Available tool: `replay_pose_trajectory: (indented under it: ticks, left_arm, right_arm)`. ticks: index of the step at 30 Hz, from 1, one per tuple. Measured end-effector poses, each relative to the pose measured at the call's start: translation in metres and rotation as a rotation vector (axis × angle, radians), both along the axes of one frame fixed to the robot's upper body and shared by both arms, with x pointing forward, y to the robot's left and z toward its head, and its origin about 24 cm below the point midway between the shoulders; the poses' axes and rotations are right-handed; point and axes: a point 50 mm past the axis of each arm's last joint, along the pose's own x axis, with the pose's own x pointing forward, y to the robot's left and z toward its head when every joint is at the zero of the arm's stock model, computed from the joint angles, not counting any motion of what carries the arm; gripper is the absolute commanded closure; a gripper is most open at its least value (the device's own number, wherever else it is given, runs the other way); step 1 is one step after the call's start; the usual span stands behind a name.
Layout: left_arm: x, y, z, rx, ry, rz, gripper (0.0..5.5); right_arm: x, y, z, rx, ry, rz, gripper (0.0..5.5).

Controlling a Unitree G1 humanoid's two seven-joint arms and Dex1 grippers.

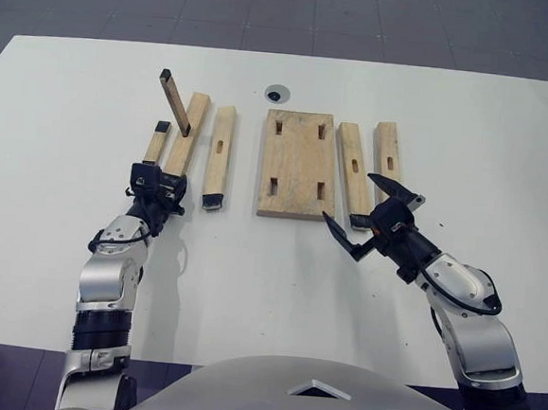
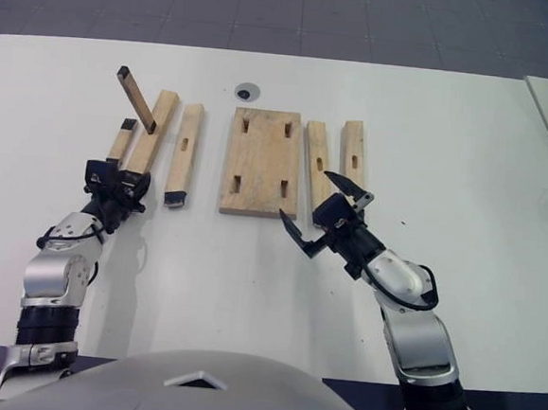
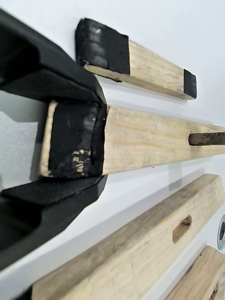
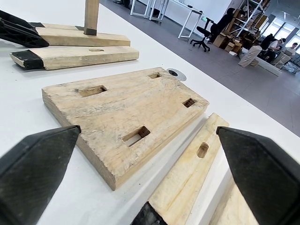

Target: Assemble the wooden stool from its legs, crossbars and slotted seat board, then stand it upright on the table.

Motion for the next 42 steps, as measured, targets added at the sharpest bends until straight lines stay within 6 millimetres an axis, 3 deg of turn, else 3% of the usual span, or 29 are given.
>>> replay_pose_trajectory:
  ticks: [5,14,17,22,27,28,36,40,42]
  left_arm:
    - [0.003,0.006,0.004,-0.010,-0.032,0.031,3.45]
    - [0.019,0.009,0.033,-0.073,-0.191,0.029,3.45]
    - [0.017,0.008,0.026,-0.055,-0.147,0.011,3.45]
    - [-0.002,0.005,0.000,-0.031,-0.022,-0.002,3.45]
    - [-0.018,-0.003,-0.003,-0.007,-0.011,-0.015,3.45]
    - [-0.020,-0.004,-0.004,-0.004,-0.012,-0.015,3.08]
    - [-0.015,-0.006,-0.001,-0.015,-0.013,-0.030,1.69]
    - [-0.004,-0.001,0.001,-0.001,-0.009,-0.033,1.14]
    - [0.001,-0.001,0.000,0.001,-0.002,-0.042,1.35]
  right_arm:
    - [0.001,0.000,0.001,0.000,-0.004,0.002,0.10]
    - [0.005,-0.002,0.003,0.004,-0.014,-0.010,0.10]
    - [0.005,-0.001,0.003,0.005,-0.014,-0.009,0.10]
    - [0.005,-0.001,0.003,0.006,-0.013,-0.006,0.10]
    - [0.006,-0.003,0.003,0.004,-0.004,-0.004,0.10]
    - [0.006,-0.003,0.003,0.004,-0.005,-0.003,0.10]
    - [0.006,-0.003,0.002,0.003,0.003,-0.003,0.10]
    - [0.006,-0.003,0.002,0.003,0.003,-0.005,0.10]
    - [0.006,-0.003,0.002,0.003,0.003,-0.007,0.10]
